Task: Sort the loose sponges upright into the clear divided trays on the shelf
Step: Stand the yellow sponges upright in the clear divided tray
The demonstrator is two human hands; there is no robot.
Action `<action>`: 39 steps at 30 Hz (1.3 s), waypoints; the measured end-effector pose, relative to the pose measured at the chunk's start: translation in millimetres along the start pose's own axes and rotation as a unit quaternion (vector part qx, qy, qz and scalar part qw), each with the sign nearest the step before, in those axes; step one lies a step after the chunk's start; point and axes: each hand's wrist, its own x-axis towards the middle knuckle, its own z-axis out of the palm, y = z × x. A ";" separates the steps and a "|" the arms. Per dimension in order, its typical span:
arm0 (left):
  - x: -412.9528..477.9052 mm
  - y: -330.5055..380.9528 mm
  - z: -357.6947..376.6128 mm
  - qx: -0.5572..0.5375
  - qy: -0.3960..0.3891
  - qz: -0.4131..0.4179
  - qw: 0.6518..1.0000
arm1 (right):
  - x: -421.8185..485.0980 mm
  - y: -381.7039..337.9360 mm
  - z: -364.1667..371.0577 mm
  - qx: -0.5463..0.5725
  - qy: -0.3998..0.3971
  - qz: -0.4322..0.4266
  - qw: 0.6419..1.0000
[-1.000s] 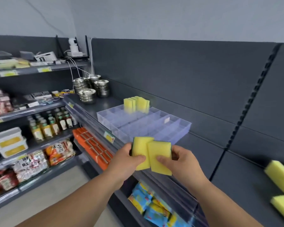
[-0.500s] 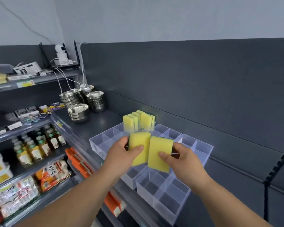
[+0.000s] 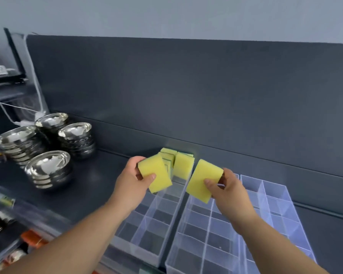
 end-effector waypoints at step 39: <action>87.6 -25.1 36.7 0.267 -0.195 0.144 0.933 | 71.6 8.5 74.8 -0.306 -0.082 -0.093 0.944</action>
